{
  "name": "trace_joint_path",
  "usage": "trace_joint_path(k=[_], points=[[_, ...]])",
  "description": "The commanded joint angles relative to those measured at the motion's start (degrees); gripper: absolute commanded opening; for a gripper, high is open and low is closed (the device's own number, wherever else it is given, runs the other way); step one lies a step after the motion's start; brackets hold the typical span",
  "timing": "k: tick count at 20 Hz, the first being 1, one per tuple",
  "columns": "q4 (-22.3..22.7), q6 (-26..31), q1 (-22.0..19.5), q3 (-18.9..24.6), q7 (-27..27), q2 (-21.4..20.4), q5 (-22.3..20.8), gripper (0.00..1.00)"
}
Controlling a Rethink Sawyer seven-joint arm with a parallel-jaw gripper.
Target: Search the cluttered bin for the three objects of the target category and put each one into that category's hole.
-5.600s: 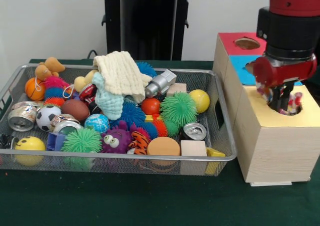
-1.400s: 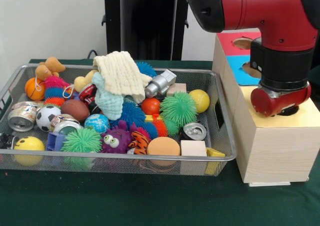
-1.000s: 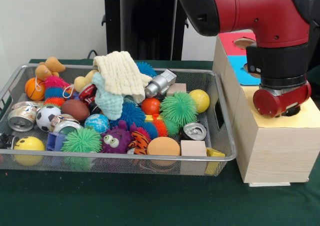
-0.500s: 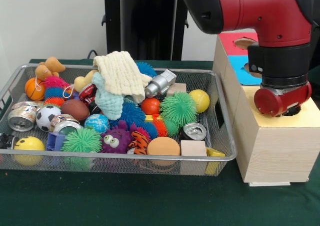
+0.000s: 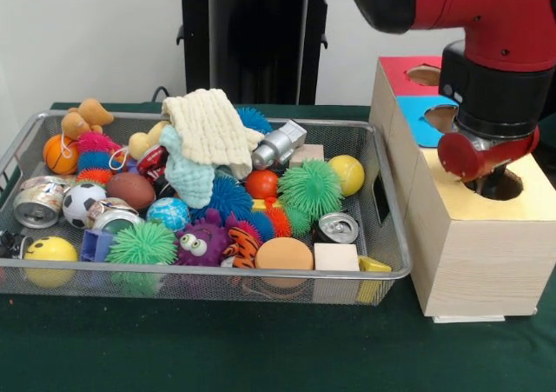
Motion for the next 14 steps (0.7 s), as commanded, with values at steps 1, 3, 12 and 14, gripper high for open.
trace_joint_path(k=[1,3,12,14], points=[[-2.6,12.4,-1.6,-4.5,12.9,-5.1,2.4,1.0],[-1.8,13.8,-1.5,-4.6,12.7,-6.9,2.8,1.0],[0.2,15.3,-0.5,-4.7,13.0,-9.8,3.5,1.0],[0.1,14.9,-0.4,-4.7,12.7,-9.4,3.6,1.0]])
